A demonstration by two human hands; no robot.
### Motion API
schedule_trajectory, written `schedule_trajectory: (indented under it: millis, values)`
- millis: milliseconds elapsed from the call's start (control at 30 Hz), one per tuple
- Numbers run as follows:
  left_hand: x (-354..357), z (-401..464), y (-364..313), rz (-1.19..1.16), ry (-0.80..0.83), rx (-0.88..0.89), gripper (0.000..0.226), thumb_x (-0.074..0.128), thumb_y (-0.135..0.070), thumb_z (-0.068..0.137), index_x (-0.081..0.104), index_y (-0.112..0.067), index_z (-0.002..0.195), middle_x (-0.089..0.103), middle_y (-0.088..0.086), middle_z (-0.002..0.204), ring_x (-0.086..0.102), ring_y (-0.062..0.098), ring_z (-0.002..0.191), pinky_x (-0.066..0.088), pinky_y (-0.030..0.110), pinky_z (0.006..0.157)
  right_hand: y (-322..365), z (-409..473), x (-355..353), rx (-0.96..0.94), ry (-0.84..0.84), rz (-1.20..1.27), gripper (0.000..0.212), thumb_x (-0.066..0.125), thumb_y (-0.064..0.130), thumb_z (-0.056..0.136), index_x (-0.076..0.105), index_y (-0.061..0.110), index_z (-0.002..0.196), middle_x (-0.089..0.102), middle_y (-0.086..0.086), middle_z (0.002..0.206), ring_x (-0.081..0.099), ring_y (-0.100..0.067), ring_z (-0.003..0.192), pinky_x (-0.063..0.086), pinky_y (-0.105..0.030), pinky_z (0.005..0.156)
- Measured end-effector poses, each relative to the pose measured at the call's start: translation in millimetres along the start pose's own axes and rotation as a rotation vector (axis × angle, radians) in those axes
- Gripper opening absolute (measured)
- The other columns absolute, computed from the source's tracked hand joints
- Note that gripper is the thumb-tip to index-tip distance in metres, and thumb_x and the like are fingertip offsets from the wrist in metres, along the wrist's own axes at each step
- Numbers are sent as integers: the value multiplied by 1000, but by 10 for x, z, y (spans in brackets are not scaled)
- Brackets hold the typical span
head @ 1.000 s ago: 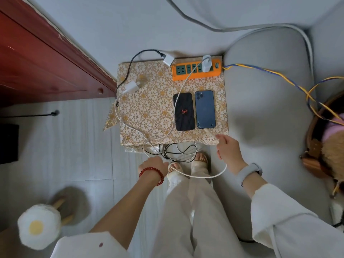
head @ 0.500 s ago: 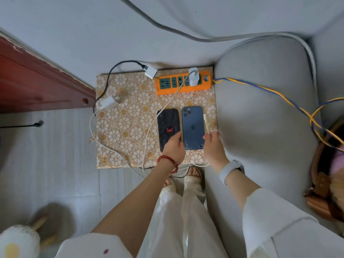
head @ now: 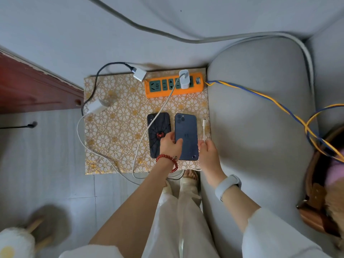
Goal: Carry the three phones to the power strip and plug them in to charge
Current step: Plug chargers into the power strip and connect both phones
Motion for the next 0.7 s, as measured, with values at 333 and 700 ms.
schedule_trajectory:
  millis: [333,700]
  values:
    - [-153,-356,57,-317,70,-57,21,45,-4,88,58,-5,105,63,9,99,61,25,92,52,41,85,58,-486,-384,-208,10,0,30,42,18,94,51,11,67,41,5,42,35,-8,39,32,-11,40]
    - [-353,-654,-102,-502,-11,-99,22,44,-1,89,56,0,107,63,12,99,62,31,94,49,53,90,125,-955,-309,-182,123,-171,28,38,28,94,50,33,69,49,4,50,43,-18,48,36,-29,55]
Point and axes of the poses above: each hand's wrist, its own z-axis towards the middle knuckle, its own x-axis out of the palm, y = z × x, the point moved 2 cm from there along z, towards the middle knuckle
